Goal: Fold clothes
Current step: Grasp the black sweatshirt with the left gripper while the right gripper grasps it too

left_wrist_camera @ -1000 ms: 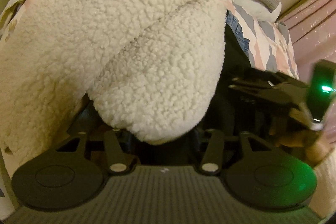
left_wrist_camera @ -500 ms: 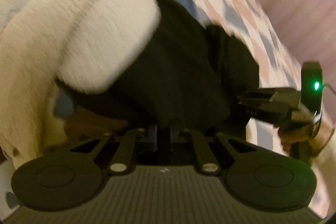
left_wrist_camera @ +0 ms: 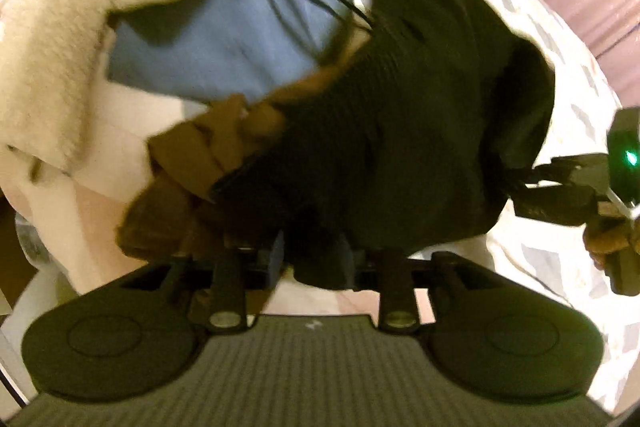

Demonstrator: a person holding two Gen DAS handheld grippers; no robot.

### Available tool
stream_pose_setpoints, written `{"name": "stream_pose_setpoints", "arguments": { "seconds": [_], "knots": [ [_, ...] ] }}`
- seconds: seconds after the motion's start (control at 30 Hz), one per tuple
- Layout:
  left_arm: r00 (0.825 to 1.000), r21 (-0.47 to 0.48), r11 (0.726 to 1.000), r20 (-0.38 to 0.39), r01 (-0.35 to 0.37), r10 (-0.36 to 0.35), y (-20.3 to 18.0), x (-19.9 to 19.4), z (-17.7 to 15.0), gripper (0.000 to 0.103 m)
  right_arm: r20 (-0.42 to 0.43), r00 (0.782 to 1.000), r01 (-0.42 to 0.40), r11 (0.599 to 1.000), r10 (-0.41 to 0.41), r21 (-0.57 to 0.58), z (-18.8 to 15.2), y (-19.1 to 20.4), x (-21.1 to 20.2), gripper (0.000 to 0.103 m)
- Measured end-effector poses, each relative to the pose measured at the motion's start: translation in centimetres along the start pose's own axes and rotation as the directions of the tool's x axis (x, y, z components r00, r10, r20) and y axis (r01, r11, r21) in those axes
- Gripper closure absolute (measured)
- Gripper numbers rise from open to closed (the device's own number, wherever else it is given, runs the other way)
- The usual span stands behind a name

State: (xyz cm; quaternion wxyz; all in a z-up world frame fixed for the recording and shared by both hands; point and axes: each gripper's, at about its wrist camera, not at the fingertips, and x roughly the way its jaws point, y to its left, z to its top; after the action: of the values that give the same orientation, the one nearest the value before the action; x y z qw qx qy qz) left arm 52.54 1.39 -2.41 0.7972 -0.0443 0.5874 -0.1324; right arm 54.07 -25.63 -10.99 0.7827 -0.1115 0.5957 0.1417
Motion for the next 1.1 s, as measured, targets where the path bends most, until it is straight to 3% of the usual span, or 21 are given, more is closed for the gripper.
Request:
{"name": "stream_pose_setpoints", "arguments": {
  "seconds": [0.07,0.2,0.27,0.4,0.53,0.57,0.63,0.7,0.73,0.77,0.83,0.9,0.97,1.1],
  "knots": [
    [0.999,-0.026,1.000,0.032,0.003,-0.002,0.7,-0.7,0.1,0.065,0.036,0.999,-0.005,1.000,0.005,0.007,0.7,0.3,-1.2,0.056],
    [0.998,0.002,1.000,0.058,-0.029,0.029,0.6,-0.7,0.1,0.059,0.114,0.993,-0.018,0.999,0.014,0.028,2.3,0.9,-3.7,0.046],
    [0.999,0.004,1.000,0.047,-0.013,0.013,0.4,-0.3,-0.3,0.054,0.167,0.986,0.000,1.000,-0.001,0.007,3.2,1.2,-5.0,0.032],
    [0.998,-0.018,1.000,0.056,-0.015,0.016,0.9,1.4,-0.7,0.042,0.232,0.973,0.022,1.000,-0.022,0.001,4.7,0.8,-6.8,0.028],
    [0.997,-0.089,0.996,0.080,0.023,-0.016,2.3,3.0,0.1,0.045,0.275,0.961,0.022,1.000,-0.021,0.001,6.4,-1.0,-7.7,0.024],
    [0.996,-0.100,0.994,0.084,0.049,-0.040,2.5,3.1,0.2,0.059,0.287,0.958,0.023,1.000,-0.018,-0.015,6.8,-1.5,-7.9,0.024],
    [0.993,-0.094,0.992,0.099,0.080,-0.070,2.6,3.0,0.2,0.067,0.311,0.950,0.012,0.998,0.008,-0.064,8.1,-2.4,-8.0,0.024],
    [0.991,-0.063,0.996,0.119,0.069,-0.061,2.3,2.6,0.0,0.076,0.327,0.944,-0.009,0.992,0.049,-0.124,9.7,-3.1,-7.9,0.031],
    [0.990,-0.049,0.997,0.126,0.065,-0.058,2.2,2.4,-0.1,0.078,0.328,0.941,-0.029,0.987,0.080,-0.160,10.8,-3.3,-7.6,0.044],
    [0.990,-0.044,0.997,0.126,0.066,-0.059,2.2,2.4,-0.2,0.078,0.328,0.938,-0.048,0.980,0.112,-0.195,11.9,-3.5,-7.2,0.052],
    [0.991,-0.051,0.997,0.124,0.066,-0.059,2.4,2.6,-0.3,0.075,0.327,0.931,-0.079,0.966,0.160,-0.245,13.8,-3.6,-6.6,0.050],
    [0.990,-0.069,0.994,0.121,0.079,-0.070,2.7,3.2,-0.3,0.072,0.307,0.930,-0.118,0.955,0.202,-0.271,15.6,-3.8,-5.1,0.040],
    [0.989,-0.095,0.990,0.116,0.108,-0.097,3.0,3.8,-0.2,0.061,0.279,0.929,-0.159,0.943,0.242,-0.292,17.5,-4.0,-3.5,0.025],
    [0.985,-0.117,0.983,0.118,0.139,-0.125,3.1,4.9,-0.5,0.065,0.217,0.920,-0.249,0.914,0.327,-0.321,20.6,-4.3,-0.3,0.027]
  ]
}}
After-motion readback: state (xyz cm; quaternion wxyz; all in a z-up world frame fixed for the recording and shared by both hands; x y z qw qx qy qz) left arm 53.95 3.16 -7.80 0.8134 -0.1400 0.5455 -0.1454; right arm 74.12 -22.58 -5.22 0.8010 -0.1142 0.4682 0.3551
